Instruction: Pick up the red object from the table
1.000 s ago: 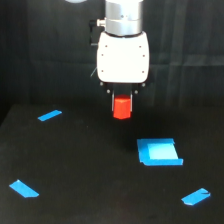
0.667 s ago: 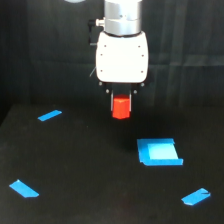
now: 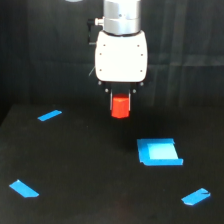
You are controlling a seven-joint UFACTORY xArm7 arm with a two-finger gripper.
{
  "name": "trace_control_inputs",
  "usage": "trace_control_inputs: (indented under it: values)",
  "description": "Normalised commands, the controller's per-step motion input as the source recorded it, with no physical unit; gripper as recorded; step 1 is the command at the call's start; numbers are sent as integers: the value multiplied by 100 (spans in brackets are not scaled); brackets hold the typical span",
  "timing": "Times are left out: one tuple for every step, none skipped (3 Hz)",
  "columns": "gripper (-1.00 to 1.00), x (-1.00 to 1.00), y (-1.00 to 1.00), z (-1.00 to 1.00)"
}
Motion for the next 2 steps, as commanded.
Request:
trace_control_inputs:
  values:
    - [-100,-8,-4,4]
    - [-94,3,1,4]
